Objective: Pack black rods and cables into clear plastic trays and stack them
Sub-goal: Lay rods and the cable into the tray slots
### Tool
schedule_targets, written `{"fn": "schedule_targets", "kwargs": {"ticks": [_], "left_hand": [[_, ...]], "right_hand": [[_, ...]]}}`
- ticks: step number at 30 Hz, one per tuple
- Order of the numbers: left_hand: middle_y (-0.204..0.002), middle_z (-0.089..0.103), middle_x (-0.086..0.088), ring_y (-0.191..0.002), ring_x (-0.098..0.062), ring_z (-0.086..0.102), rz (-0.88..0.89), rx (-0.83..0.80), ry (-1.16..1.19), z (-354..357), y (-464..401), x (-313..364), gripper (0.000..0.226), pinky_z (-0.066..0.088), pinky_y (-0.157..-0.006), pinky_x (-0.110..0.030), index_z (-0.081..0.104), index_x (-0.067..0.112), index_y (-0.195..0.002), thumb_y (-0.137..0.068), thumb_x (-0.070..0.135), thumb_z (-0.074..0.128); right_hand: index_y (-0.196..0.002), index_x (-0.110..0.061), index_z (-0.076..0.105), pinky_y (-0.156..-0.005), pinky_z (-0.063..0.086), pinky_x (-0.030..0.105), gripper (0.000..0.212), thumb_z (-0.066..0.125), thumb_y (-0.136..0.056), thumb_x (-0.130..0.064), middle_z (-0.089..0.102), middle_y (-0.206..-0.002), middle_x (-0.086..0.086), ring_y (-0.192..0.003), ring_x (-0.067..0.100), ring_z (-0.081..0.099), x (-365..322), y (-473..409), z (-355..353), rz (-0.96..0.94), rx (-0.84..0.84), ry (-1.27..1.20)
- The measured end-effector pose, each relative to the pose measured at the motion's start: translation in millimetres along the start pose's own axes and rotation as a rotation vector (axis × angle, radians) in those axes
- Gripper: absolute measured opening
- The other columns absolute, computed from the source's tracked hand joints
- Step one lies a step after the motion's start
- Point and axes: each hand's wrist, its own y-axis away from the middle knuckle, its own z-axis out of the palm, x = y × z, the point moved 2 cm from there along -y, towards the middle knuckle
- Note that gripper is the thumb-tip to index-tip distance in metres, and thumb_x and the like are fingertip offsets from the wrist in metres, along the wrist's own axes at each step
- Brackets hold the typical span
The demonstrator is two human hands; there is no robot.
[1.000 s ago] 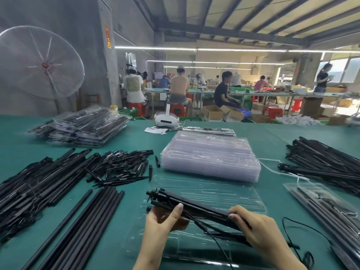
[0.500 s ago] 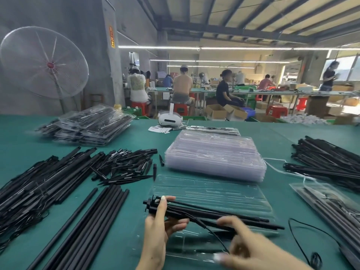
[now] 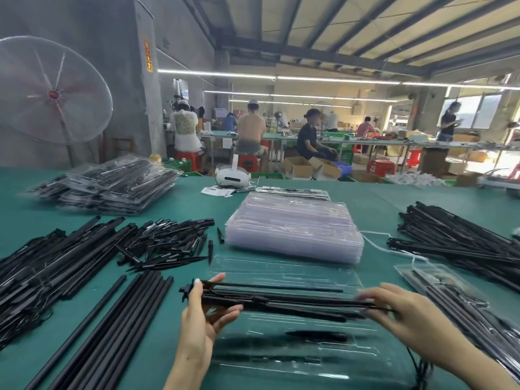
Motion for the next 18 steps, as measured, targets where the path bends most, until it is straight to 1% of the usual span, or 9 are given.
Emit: {"fn": "schedule_targets", "kwargs": {"ticks": [2, 4, 7, 9, 11, 13, 14, 16, 18], "left_hand": [[-0.078, 0.072, -0.021, -0.057, -0.026, 0.069, -0.017, -0.019, -0.039, 5, 2, -3, 0.043, 0.055, -0.047, -0.023, 0.070, 0.012, -0.104, -0.099, 0.040, 0.038], [-0.080, 0.071, -0.024, -0.058, -0.027, 0.069, -0.031, -0.028, -0.050, 7, 3, -4, 0.042, 0.056, -0.047, -0.024, 0.069, 0.013, -0.107, -0.098, 0.040, 0.038], [-0.098, 0.069, -0.025, -0.061, -0.030, 0.070, -0.069, -0.011, -0.031, 6, 1, -4, 0.042, 0.056, -0.048, -0.025, 0.067, 0.012, -0.114, -0.099, 0.039, 0.038], [-0.114, 0.060, -0.030, -0.060, -0.031, 0.070, -0.112, -0.001, -0.022, 4, -2, -4, 0.038, 0.056, -0.046, -0.026, 0.063, 0.009, -0.116, -0.100, 0.034, 0.040], [-0.114, 0.057, -0.034, -0.057, -0.032, 0.069, -0.149, 0.023, -0.046, 0, -4, -4, 0.036, 0.055, -0.043, -0.026, 0.053, -0.001, -0.119, -0.099, 0.028, 0.046], [-0.092, 0.062, -0.032, -0.047, -0.027, 0.065, -0.129, 0.094, -0.195, -5, -6, -3, 0.034, 0.050, -0.037, -0.024, 0.042, -0.003, -0.116, -0.097, 0.023, 0.053], [-0.077, 0.062, -0.026, -0.040, -0.024, 0.060, -0.083, 0.143, -0.336, -8, -7, -2, 0.031, 0.046, -0.035, -0.024, 0.040, 0.000, -0.110, -0.095, 0.023, 0.056], [-0.054, 0.057, -0.015, -0.038, -0.022, 0.050, -0.019, 0.245, -0.634, -14, -7, 2, 0.037, 0.039, -0.043, -0.029, 0.037, 0.006, -0.105, -0.089, 0.027, 0.064], [-0.049, 0.055, -0.011, -0.048, -0.023, 0.052, 0.006, 0.298, -0.832, -17, -5, 7, 0.044, 0.034, -0.051, -0.031, 0.036, 0.011, -0.104, -0.085, 0.034, 0.069]], "right_hand": [[-0.131, -0.058, 0.033, -0.056, 0.047, 0.017, 0.052, 0.049, -0.082, -0.063, 0.043, -0.109, -0.028, -0.057, 0.001, 0.053, 10, 1, 10, -0.008, -0.018, 0.161], [-0.136, -0.062, 0.017, -0.059, 0.045, 0.017, 0.057, 0.039, -0.083, -0.070, 0.026, -0.123, -0.028, -0.061, 0.003, 0.052, 18, 4, 24, 0.042, -0.072, 0.250], [-0.128, -0.067, 0.030, -0.065, 0.035, 0.008, 0.054, 0.021, -0.077, -0.080, 0.027, -0.125, -0.035, -0.081, -0.008, 0.052, 18, 6, 36, 0.059, -0.106, 0.199], [-0.119, -0.063, 0.049, -0.063, 0.032, 0.005, 0.063, 0.014, -0.072, -0.086, 0.042, -0.119, -0.035, -0.077, -0.012, 0.049, 15, 9, 40, 0.073, -0.090, 0.134], [-0.110, -0.056, 0.061, -0.060, 0.036, 0.009, 0.049, 0.033, -0.077, -0.079, 0.054, -0.111, -0.030, -0.070, -0.010, 0.051, 12, 11, 42, 0.085, -0.078, 0.116], [-0.100, -0.052, 0.068, -0.052, 0.038, 0.010, 0.026, 0.069, -0.074, -0.056, 0.061, -0.098, -0.026, -0.062, -0.007, 0.054, 9, 13, 43, 0.101, -0.016, 0.119], [-0.094, -0.049, 0.071, -0.048, 0.038, 0.009, 0.028, 0.081, -0.067, -0.044, 0.063, -0.090, -0.026, -0.058, -0.007, 0.055, 7, 13, 44, 0.096, 0.029, 0.108], [-0.083, -0.046, 0.073, -0.043, 0.039, 0.009, 0.032, 0.089, -0.060, -0.033, 0.062, -0.081, -0.027, -0.054, -0.007, 0.054, 6, 12, 46, 0.089, 0.083, 0.109], [-0.078, -0.045, 0.073, -0.043, 0.040, 0.010, 0.032, 0.091, -0.058, -0.029, 0.060, -0.076, -0.028, -0.055, -0.008, 0.054, 9, 13, 49, 0.070, 0.108, 0.114]]}}
